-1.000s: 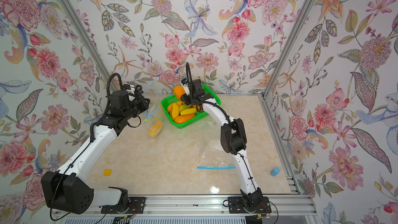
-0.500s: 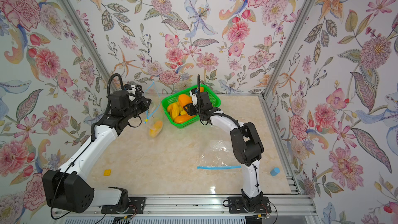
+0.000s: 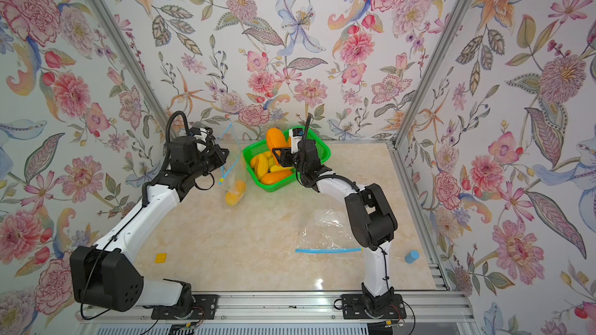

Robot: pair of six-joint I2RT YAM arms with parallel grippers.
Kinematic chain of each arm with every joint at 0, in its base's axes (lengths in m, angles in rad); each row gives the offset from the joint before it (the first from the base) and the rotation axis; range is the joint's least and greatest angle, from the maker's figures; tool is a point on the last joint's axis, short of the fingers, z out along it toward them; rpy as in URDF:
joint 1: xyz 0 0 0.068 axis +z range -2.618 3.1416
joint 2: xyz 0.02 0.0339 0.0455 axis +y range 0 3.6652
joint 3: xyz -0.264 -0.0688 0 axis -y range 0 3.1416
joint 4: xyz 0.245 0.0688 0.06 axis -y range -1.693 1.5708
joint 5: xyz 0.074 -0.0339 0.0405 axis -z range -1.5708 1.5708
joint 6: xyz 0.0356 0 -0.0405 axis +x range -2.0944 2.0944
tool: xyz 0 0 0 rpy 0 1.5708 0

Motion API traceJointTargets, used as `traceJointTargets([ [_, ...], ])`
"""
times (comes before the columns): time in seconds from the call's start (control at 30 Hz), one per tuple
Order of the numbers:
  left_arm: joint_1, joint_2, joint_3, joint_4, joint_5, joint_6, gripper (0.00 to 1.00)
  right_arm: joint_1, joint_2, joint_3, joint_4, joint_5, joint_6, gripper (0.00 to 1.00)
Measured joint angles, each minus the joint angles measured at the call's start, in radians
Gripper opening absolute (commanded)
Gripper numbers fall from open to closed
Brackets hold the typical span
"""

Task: Place the mango in a zip-top bag and seal the zipper
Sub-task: Place the mango in the zipper food storage bag.

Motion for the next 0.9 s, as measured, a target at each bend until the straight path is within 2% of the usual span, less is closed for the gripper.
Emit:
traceJointTargets([
  [0.17, 0.000, 0.029, 0.005, -0.003, 0.014, 0.000, 0.00, 0.073, -0.098, -0.060, 0.146, 0.016, 0.021, 0.10],
  [0.3, 0.000, 0.030, 0.017, -0.002, 0.017, 0.000, 0.00, 0.181, -0.194, -0.058, 0.321, 0.042, 0.022, 0.09],
  [0.4, 0.000, 0.029, 0.025, -0.002, 0.019, 0.000, 0.00, 0.254, -0.213, -0.034, 0.431, 0.063, 0.022, 0.09],
  [0.63, 0.000, 0.021, 0.028, -0.002, 0.035, -0.007, 0.00, 0.309, -0.116, 0.074, 0.515, 0.129, 0.032, 0.09],
  [0.9, 0.002, -0.014, 0.028, 0.002, 0.088, -0.023, 0.00, 0.309, 0.024, 0.084, 0.565, 0.168, 0.075, 0.09],
])
